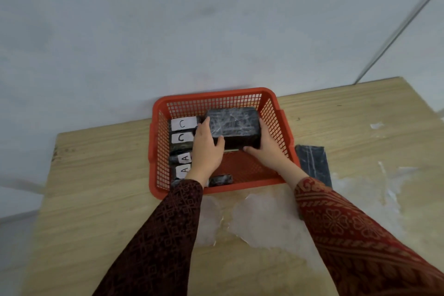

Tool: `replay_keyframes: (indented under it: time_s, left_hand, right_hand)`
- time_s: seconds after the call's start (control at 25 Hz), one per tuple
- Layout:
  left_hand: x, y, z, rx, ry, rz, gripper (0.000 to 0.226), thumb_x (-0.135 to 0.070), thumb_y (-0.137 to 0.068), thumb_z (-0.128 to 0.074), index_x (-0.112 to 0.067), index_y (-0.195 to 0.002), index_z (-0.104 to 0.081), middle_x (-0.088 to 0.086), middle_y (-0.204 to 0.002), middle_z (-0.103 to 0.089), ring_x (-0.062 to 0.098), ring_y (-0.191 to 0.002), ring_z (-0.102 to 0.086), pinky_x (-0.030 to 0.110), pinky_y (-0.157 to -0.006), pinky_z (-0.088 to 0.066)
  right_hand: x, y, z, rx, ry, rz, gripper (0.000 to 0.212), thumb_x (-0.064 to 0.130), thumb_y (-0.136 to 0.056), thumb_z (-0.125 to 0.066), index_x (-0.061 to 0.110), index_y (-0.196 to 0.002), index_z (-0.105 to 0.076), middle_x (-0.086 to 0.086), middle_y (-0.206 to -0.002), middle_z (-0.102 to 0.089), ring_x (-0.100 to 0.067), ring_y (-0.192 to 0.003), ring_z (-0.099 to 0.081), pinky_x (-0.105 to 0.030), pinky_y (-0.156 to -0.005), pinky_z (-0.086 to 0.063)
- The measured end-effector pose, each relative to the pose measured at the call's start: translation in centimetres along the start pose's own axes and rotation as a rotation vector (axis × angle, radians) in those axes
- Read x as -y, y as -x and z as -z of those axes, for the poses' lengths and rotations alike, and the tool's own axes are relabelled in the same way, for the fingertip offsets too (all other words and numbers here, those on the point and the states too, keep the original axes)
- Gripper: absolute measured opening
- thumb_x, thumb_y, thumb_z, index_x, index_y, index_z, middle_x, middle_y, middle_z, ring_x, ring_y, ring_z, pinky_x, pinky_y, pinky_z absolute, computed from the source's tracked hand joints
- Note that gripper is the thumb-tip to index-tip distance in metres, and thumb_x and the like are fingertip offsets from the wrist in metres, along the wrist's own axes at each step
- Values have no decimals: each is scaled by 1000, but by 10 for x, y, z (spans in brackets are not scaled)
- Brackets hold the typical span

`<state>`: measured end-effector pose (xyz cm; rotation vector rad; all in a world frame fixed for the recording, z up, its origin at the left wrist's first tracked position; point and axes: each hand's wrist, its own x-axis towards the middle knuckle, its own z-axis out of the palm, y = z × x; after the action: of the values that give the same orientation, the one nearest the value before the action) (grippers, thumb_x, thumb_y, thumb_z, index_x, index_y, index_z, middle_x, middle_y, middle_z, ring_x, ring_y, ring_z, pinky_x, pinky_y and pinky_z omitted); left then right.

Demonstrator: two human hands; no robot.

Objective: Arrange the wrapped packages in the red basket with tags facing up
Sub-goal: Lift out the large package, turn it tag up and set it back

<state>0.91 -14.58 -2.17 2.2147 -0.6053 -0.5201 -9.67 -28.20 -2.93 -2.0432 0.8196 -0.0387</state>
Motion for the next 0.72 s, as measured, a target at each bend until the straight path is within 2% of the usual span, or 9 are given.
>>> replay_keyframes:
  time_s: [0.04,0.12,0.28,0.44,0.52,0.56,0.6,0.64,0.72]
  left_hand:
    - [0,-3,-5,25,-22,24,59,-28,-97,-46,-18,-149,-19,7,-157,-21,22,-142,-21,30,-109,-25]
    - [0,-4,-8,-34,-24,4,50,-23,-98,-44,-15,-145,-30,10,-153,-30,24,-140,-28,30,-107,-29]
    - [-19,7,22,-247,67,-136,35,-20,-96,-48,-13,-131,-52,6,-126,-59,20,-114,-54,20,-89,-36]
    - [-42,36,62,-299,204,-96,39,-37,-92,-54,-20,-128,-51,-5,-112,-59,7,-104,-52,23,-85,-38]
    - [-48,55,75,-334,287,-69,38,-42,-90,-55,-23,-123,-54,-11,-109,-58,6,-103,-54,22,-85,-42]
    - [-49,65,79,-350,341,-65,34,-44,-89,-55,-25,-116,-59,-14,-106,-60,5,-100,-56,16,-82,-42]
    - [-51,77,82,-360,398,-67,28,-45,-89,-54,-27,-108,-62,-16,-101,-62,1,-96,-57,8,-75,-41]
    - [-52,88,84,-361,456,-73,23,-46,-89,-53,-29,-100,-64,-17,-96,-63,-5,-91,-58,4,-69,-39]
    - [-51,110,85,-349,563,-107,23,-45,-91,-50,-29,-98,-65,-15,-94,-66,-12,-86,-58,2,-70,-40]
  right_hand:
    - [-1,1,-1,8,-18,5,99,16,-82,-72,11,-151,-1,-13,-155,-27,-26,-140,-33,-37,-115,-30]
    - [0,8,3,-55,-26,38,100,19,-79,-74,13,-151,-6,-11,-153,-33,-26,-138,-36,-34,-112,-30]
    - [11,37,23,-272,162,222,101,28,-70,-81,21,-149,-19,-13,-142,-37,-29,-132,-35,-46,-109,-34]
    - [37,64,43,-359,232,400,82,25,-69,-81,13,-138,-38,-12,-125,-45,-24,-115,-43,-41,-96,-45]
    - [48,75,51,-331,147,453,71,37,-70,-78,14,-128,-45,-5,-123,-48,-15,-114,-44,-30,-96,-42]
    - [53,81,53,-305,88,466,67,46,-72,-73,17,-125,-44,3,-121,-49,-4,-111,-44,-19,-95,-39]
    - [57,88,54,-283,25,466,64,53,-74,-67,21,-124,-42,13,-116,-49,8,-106,-44,-8,-90,-36]
    - [62,94,54,-270,-31,456,62,59,-75,-63,25,-122,-41,23,-110,-49,17,-100,-45,-2,-83,-37]
    - [67,105,52,-264,-124,429,59,62,-75,-60,29,-120,-41,29,-103,-52,23,-96,-49,-6,-78,-44]
